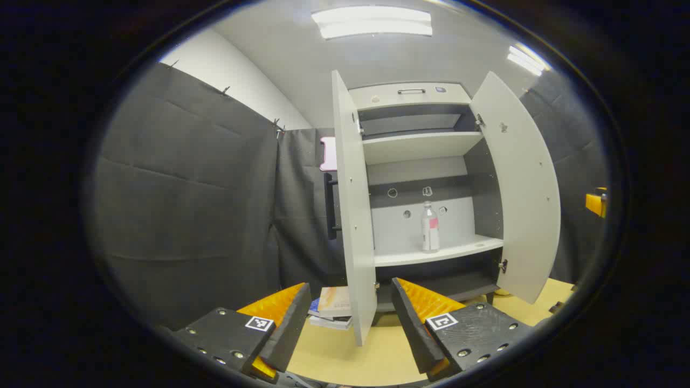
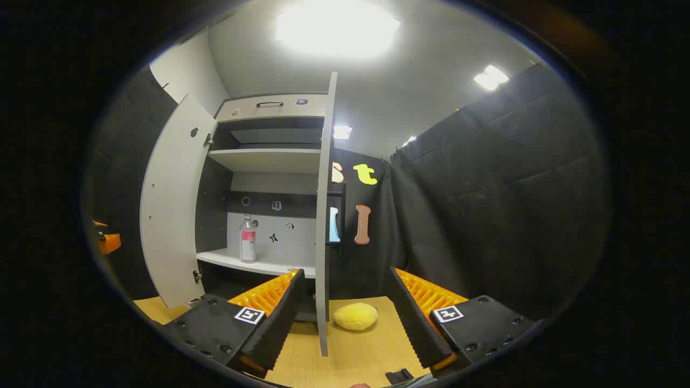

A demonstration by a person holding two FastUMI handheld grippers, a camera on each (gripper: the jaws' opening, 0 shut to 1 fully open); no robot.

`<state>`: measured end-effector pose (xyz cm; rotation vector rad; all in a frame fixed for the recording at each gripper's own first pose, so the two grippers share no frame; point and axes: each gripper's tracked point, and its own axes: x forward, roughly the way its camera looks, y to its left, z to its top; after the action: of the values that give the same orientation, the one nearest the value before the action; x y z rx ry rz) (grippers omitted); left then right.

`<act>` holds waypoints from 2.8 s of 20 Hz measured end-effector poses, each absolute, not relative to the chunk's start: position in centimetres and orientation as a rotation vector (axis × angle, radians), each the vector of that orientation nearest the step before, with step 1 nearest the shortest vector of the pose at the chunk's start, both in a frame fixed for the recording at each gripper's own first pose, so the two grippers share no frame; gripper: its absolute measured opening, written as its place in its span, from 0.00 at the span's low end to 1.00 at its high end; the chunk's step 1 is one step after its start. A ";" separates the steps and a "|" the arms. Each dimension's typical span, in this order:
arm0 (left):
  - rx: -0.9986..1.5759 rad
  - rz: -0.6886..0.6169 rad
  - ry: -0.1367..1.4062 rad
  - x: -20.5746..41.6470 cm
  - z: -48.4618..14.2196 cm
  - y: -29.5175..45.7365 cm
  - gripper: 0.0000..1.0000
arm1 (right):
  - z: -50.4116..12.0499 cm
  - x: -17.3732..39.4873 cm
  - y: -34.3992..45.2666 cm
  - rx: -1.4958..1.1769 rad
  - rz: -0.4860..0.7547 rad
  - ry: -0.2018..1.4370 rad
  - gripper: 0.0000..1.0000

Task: Grasp the bottle in the cabinet with the left hand and place it on the coaster, then close the right door with the right hand and the left door with the left hand.

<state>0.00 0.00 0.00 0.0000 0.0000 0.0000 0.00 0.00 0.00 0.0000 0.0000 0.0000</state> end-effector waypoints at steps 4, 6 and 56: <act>0.007 0.000 -0.008 -0.5 0.3 -0.3 0.94 | 0.1 -0.2 -0.5 0.000 -0.001 -0.002 0.97; 0.003 0.000 -0.008 -0.8 0.4 -0.4 0.94 | 0.1 -0.3 -0.7 -0.005 0.000 -0.005 0.97; -0.098 -0.417 0.065 41.0 -0.1 -27.3 0.87 | -6.3 5.2 -7.7 -0.010 -0.307 0.136 0.98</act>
<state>40.98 -27.28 -0.06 -0.0975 0.0649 -0.4174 5.21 -7.68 -6.29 -0.0103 0.1359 -0.3067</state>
